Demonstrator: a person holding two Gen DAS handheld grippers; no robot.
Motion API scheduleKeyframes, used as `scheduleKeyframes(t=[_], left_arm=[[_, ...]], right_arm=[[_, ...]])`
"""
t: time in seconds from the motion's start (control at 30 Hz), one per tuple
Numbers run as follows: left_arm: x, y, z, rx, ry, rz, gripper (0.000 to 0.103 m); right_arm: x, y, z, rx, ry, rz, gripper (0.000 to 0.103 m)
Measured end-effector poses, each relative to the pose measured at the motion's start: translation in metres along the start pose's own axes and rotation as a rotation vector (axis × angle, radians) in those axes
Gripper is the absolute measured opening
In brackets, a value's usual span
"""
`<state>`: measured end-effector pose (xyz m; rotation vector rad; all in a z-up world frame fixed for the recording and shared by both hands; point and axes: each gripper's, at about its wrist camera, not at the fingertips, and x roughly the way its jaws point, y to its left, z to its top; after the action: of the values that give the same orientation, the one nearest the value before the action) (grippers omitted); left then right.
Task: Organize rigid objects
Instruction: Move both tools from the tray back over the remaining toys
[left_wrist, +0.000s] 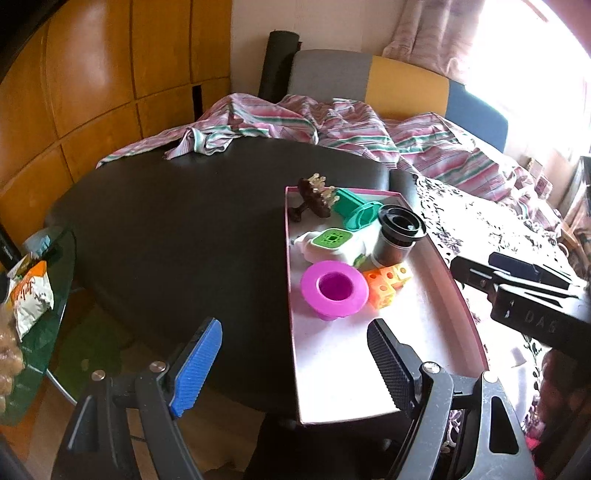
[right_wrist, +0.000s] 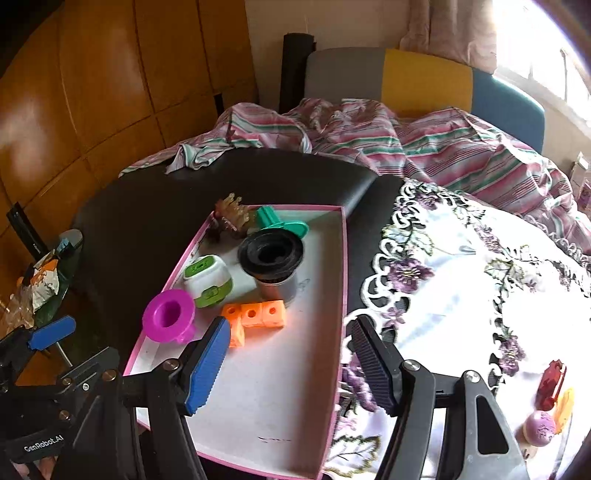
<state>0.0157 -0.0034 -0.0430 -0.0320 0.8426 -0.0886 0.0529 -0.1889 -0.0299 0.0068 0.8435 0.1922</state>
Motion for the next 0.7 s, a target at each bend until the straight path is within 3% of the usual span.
scheduleKeyframes(t=[0.4,0.7], left_arm=[[-0.009,-0.027,0.001,0.093,-0.022,-0.034,0.082],[-0.007,-0.050,0.005,0.143,-0.023,-0.077,0.082]], right_arm=[[-0.031,-0.053,-0.005,0.057,-0.024,-0.082,0.069],[-0.070,-0.140,-0.018,0.202,-0.029,-0.204,0.069]])
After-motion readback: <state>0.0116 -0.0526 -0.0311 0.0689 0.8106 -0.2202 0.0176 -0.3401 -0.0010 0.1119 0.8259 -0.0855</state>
